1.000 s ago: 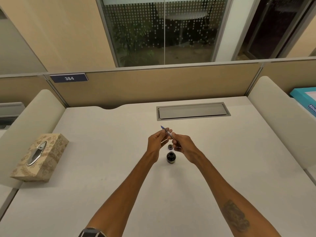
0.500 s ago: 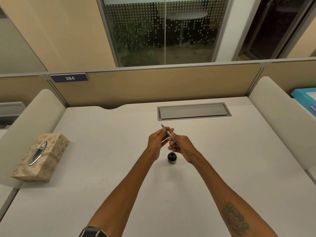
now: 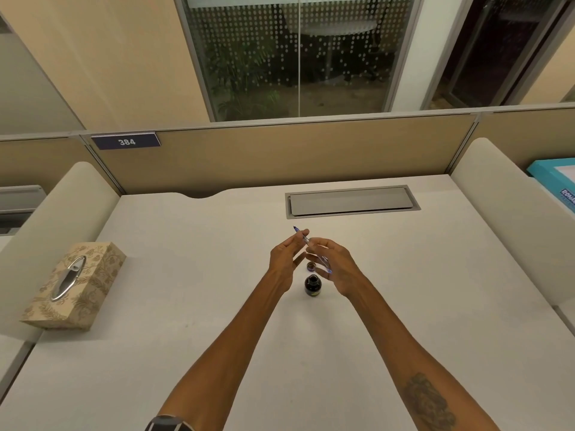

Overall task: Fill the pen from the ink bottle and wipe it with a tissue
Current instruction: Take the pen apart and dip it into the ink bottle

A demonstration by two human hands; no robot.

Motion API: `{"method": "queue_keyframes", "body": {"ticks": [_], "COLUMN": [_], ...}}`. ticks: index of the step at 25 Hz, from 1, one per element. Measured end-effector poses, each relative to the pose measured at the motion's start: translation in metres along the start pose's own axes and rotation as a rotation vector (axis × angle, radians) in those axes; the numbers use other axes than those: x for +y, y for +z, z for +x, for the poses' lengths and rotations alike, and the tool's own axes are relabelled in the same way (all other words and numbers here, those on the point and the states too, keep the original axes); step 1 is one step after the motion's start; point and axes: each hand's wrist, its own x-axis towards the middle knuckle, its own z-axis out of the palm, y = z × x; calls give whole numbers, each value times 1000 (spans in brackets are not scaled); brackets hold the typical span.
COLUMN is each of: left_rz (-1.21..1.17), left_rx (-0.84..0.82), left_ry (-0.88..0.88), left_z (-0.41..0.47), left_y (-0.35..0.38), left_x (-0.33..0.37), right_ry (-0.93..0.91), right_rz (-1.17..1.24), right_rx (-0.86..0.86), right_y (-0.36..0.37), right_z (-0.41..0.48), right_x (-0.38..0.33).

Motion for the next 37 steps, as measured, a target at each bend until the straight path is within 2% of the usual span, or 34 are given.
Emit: {"method": "queue_keyframes", "body": {"ticks": [8,37], "left_rz": [52,-33], "left_rx": [16,44], "left_ry": [2,-27], "left_z": [3,11], "left_y": [2,2], "left_x": [-1,-2], "right_ry": [108,187], "right_rz": [123,185], "right_rx": [-114,-78], "right_y": [-1,-6], "right_z": [-3,2], "right_x": [-6,-5]}}
